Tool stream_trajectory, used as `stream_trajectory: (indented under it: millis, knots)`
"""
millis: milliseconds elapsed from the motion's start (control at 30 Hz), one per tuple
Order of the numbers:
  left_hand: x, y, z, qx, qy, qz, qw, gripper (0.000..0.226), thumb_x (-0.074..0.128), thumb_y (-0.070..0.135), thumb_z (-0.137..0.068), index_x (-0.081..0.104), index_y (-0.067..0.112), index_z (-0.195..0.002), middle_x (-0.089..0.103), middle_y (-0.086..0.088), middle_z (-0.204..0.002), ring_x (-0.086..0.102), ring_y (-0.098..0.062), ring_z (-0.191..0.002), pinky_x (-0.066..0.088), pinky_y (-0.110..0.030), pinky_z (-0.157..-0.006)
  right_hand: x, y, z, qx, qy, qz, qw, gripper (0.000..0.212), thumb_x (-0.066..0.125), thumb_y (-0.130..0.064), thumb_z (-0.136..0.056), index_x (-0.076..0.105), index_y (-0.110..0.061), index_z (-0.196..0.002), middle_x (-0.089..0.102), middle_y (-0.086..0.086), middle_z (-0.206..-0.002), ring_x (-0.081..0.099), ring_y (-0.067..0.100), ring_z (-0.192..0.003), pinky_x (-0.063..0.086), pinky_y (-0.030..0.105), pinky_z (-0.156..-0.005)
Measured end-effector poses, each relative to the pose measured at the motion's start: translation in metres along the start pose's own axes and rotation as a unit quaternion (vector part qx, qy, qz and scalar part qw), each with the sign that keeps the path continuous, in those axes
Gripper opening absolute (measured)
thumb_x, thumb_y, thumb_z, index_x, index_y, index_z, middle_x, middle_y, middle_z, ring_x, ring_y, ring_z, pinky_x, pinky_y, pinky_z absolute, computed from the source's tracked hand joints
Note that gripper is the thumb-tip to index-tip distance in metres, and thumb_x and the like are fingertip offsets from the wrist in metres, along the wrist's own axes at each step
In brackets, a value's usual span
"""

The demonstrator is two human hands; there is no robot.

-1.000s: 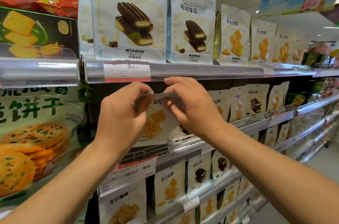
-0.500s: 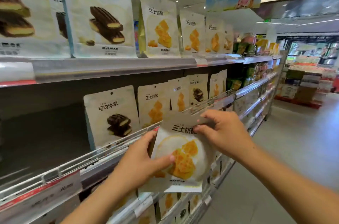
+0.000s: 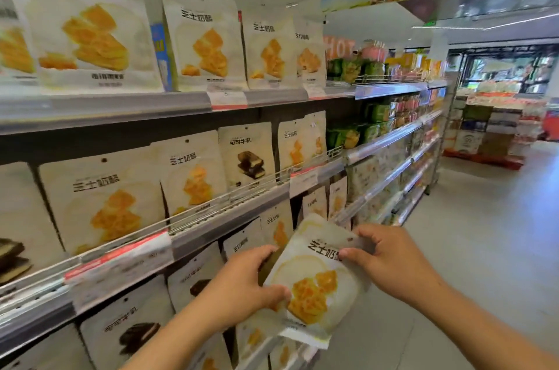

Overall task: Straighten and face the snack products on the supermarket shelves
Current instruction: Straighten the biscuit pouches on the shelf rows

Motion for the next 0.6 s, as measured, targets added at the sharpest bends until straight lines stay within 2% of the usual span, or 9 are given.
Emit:
stream_trajectory:
  millis: [133, 267, 367, 433, 500, 567, 600]
  knots:
    - [-0.01, 0.009, -0.055, 0.021, 0.063, -0.017, 0.998, 0.036, 0.071, 0.053, -0.075, 0.059, 0.045, -0.107, 0.066, 0.023, -0.101, 0.062, 0.005, -0.092, 0.053, -0.021, -0.08, -0.003, 0.039, -0.041, 0.009, -0.009, 0.032, 0.999, 0.018, 0.074, -0.039, -0.079, 0.059, -0.036, -0.069, 0.063, -0.016, -0.07, 0.057, 0.001, -0.068, 0.042, 0.021, -0.058]
    - [-0.046, 0.013, -0.115, 0.03, 0.117, -0.061, 0.991, 0.03, 0.068, 0.04, -0.085, 0.058, 0.037, -0.112, 0.064, 0.018, -0.104, 0.062, 0.005, -0.09, 0.056, -0.021, -0.077, 0.001, 0.068, -0.087, 0.002, -0.029, 0.089, 0.996, 0.01, 0.071, -0.043, -0.082, 0.065, -0.036, -0.087, 0.061, -0.02, -0.074, 0.053, -0.002, -0.067, 0.037, 0.016, -0.058]
    - [-0.075, 0.011, -0.162, 0.025, 0.177, -0.129, 0.975, 0.038, 0.066, 0.037, -0.087, 0.053, 0.037, -0.123, 0.057, 0.021, -0.113, 0.058, 0.004, -0.094, 0.053, -0.016, -0.075, 0.004, 0.084, -0.123, 0.005, -0.042, 0.095, 0.995, 0.017, 0.07, -0.045, -0.081, 0.056, -0.041, -0.074, 0.058, -0.021, -0.068, 0.052, -0.007, -0.063, 0.033, 0.012, -0.05]
    - [-0.096, 0.011, -0.192, 0.025, 0.235, -0.155, 0.959, 0.041, 0.066, 0.03, -0.088, 0.052, 0.035, -0.126, 0.053, 0.017, -0.118, 0.058, 0.0, -0.091, 0.052, -0.018, -0.075, 0.006, 0.092, -0.149, 0.004, -0.046, 0.102, 0.994, 0.014, 0.07, -0.044, -0.082, 0.059, -0.038, -0.077, 0.062, -0.019, -0.071, 0.055, -0.005, -0.068, 0.038, 0.012, -0.055]
    - [-0.114, 0.011, -0.216, 0.028, 0.288, -0.188, 0.939, 0.046, 0.064, 0.027, -0.088, 0.049, 0.032, -0.131, 0.051, 0.012, -0.124, 0.06, -0.004, -0.083, 0.053, -0.021, -0.071, 0.007, 0.095, -0.176, -0.003, -0.043, 0.115, 0.992, 0.012, 0.069, -0.044, -0.083, 0.063, -0.034, -0.084, 0.064, -0.016, -0.076, 0.056, -0.002, -0.073, 0.047, 0.021, -0.064]
    - [-0.128, 0.007, -0.239, 0.009, 0.315, -0.219, 0.924, 0.054, 0.062, 0.028, -0.09, 0.041, 0.031, -0.139, 0.056, 0.005, -0.118, 0.06, -0.005, -0.075, 0.049, -0.021, -0.061, 0.009, 0.098, -0.202, -0.018, -0.038, 0.118, 0.992, 0.013, 0.068, -0.044, -0.084, 0.06, -0.034, -0.083, 0.063, -0.016, -0.076, 0.056, 0.0, -0.073, 0.051, 0.026, -0.067]
    - [-0.133, 0.005, -0.247, -0.016, 0.318, -0.223, 0.922, 0.059, 0.062, 0.03, -0.09, 0.035, 0.032, -0.143, 0.058, 0.002, -0.116, 0.061, -0.006, -0.077, 0.048, -0.021, -0.06, 0.01, 0.1, -0.214, -0.027, -0.037, 0.116, 0.992, 0.013, 0.068, -0.044, -0.084, 0.059, -0.036, -0.082, 0.062, -0.017, -0.075, 0.056, -0.001, -0.073, 0.05, 0.024, -0.065]
Point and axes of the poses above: each hand's wrist, its own z-axis away from the middle knuckle, its own x-axis out of the palm, y = z × x, the point moved 3 cm from there along -z, towards the middle knuckle
